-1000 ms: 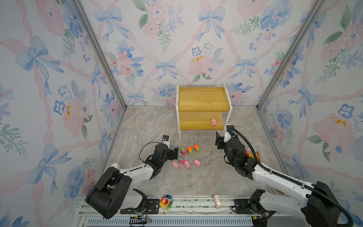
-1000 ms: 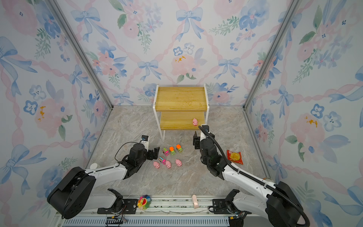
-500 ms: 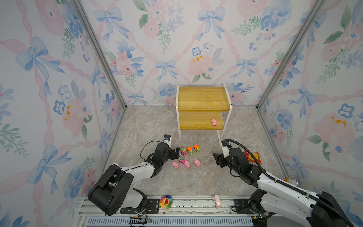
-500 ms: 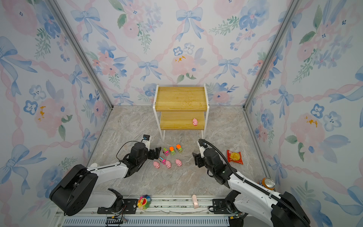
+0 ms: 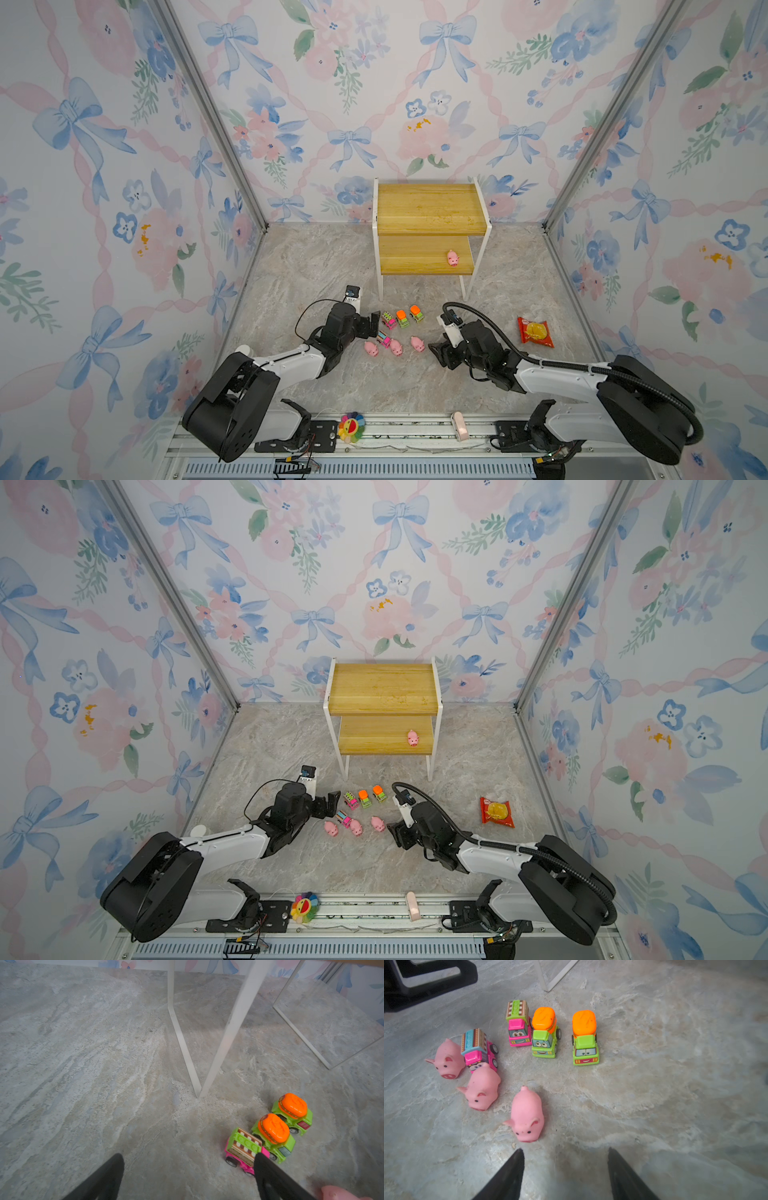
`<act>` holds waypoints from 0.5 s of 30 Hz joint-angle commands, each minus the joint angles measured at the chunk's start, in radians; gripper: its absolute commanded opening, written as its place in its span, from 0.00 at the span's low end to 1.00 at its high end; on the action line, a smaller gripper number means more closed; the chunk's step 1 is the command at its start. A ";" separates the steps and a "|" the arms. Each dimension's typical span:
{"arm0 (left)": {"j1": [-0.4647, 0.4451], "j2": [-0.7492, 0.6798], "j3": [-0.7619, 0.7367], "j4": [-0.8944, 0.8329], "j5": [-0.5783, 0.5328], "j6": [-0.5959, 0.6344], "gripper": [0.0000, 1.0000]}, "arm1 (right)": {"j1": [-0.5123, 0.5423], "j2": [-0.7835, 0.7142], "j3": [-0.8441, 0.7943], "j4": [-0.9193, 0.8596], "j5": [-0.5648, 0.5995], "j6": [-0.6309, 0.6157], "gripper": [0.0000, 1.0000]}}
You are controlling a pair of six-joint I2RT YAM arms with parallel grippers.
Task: Place and organize the plastic toys onto the shelf
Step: 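Move the right gripper to the next pink pig and grasp it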
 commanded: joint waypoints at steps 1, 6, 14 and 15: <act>0.001 -0.014 -0.014 0.001 0.012 -0.019 0.98 | 0.020 0.052 0.031 0.085 -0.059 0.019 0.65; 0.000 -0.020 -0.020 -0.001 0.009 -0.022 0.98 | 0.052 0.125 0.048 0.120 -0.063 0.017 0.64; 0.002 -0.010 -0.014 -0.002 -0.003 -0.017 0.98 | 0.058 0.246 0.069 0.202 -0.067 0.031 0.63; 0.002 -0.009 -0.014 -0.003 -0.001 -0.017 0.98 | 0.059 0.259 0.071 0.213 -0.070 0.033 0.63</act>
